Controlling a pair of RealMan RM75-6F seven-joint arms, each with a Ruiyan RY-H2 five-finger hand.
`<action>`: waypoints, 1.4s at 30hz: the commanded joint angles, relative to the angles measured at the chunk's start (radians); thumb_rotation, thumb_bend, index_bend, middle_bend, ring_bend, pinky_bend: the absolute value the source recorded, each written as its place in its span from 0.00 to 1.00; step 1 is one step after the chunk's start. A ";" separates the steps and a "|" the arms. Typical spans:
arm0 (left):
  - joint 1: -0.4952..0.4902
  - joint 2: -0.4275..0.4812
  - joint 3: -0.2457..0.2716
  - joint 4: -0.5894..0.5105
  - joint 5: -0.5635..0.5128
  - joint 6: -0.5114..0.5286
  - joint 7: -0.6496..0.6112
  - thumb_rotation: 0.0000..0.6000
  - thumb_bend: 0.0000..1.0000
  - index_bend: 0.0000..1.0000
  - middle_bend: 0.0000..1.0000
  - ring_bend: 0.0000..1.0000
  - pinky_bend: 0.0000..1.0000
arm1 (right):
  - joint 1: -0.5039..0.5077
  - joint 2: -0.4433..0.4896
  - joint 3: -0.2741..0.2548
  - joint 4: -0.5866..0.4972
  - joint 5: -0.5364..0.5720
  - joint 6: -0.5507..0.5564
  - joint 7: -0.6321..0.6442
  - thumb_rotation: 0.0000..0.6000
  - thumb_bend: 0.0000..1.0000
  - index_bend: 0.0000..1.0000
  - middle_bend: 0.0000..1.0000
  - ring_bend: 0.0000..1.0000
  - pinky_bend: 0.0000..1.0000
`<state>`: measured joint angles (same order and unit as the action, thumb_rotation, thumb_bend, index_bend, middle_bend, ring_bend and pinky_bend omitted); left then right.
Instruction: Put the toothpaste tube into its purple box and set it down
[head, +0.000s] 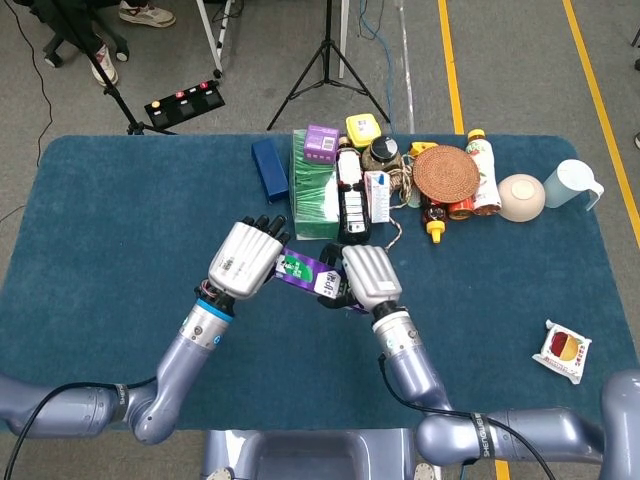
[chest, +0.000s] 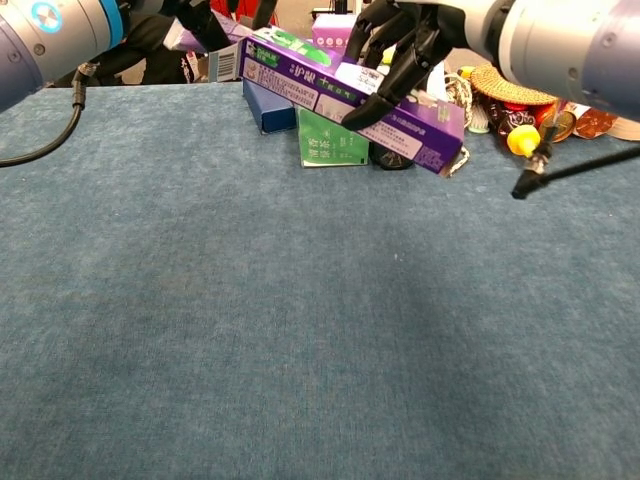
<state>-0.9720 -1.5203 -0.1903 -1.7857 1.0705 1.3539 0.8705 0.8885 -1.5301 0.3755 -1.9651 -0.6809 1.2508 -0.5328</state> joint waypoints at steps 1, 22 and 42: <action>0.005 -0.007 -0.001 0.004 0.021 0.002 -0.002 1.00 0.29 0.16 0.13 0.29 0.55 | -0.010 0.008 -0.010 0.001 -0.021 -0.009 0.021 1.00 0.40 0.52 0.65 0.72 0.86; 0.074 0.136 -0.088 -0.097 0.147 0.034 -0.129 1.00 0.18 0.00 0.00 0.16 0.49 | -0.068 0.071 -0.010 0.094 -0.058 -0.088 0.189 1.00 0.40 0.52 0.66 0.71 0.86; 0.343 0.465 0.019 -0.030 0.192 -0.024 -0.539 1.00 0.16 0.00 0.00 0.14 0.44 | -0.131 0.214 -0.182 0.340 -0.209 -0.291 0.215 1.00 0.40 0.52 0.65 0.70 0.85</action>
<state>-0.6581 -1.0806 -0.1954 -1.8355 1.2422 1.3448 0.3685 0.7608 -1.3149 0.2036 -1.6340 -0.8818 0.9685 -0.3102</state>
